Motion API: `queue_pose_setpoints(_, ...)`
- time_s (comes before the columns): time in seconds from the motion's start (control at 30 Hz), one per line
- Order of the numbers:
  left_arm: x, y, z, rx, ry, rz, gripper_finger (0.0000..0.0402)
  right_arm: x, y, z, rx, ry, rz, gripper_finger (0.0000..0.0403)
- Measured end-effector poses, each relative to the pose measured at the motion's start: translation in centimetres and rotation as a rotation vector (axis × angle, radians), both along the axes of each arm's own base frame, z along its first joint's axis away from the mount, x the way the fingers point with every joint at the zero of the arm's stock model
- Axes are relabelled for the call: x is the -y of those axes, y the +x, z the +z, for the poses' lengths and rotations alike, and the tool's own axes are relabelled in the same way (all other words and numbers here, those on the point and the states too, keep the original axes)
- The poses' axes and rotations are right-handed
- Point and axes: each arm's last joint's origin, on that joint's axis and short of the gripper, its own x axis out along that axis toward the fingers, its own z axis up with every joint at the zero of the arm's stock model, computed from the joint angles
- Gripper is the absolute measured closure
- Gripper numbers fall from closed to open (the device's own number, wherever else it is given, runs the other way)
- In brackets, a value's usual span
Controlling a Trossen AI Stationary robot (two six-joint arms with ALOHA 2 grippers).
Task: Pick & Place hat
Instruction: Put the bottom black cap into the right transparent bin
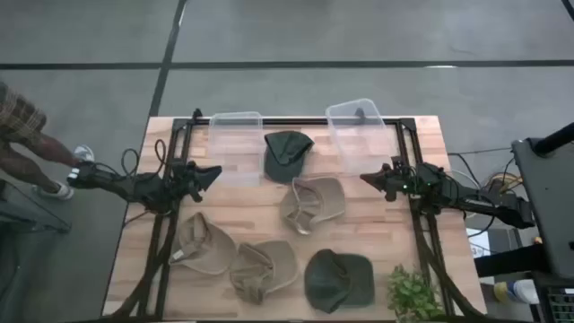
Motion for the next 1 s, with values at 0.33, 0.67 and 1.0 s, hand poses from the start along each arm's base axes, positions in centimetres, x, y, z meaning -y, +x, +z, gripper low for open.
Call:
queue_pose_setpoints(0.33,0.0,0.0,0.0,0.008,-0.023,-0.001,0.0321,0.0,0.1,-0.1,-0.009,0.002,0.011,0.0394)
queue_pose_setpoints(0.67,-0.3,-0.1,0.0,0.001,-0.02,0.105,0.0321,-0.6,0.2,-0.1,0.022,0.35,0.197,0.0388)
queue_pose_setpoints(1.0,-0.3,-0.1,-0.1,0.038,-0.087,0.102,0.0321,-1.7,1.2,2.4,-0.11,0.493,0.395,0.0296)
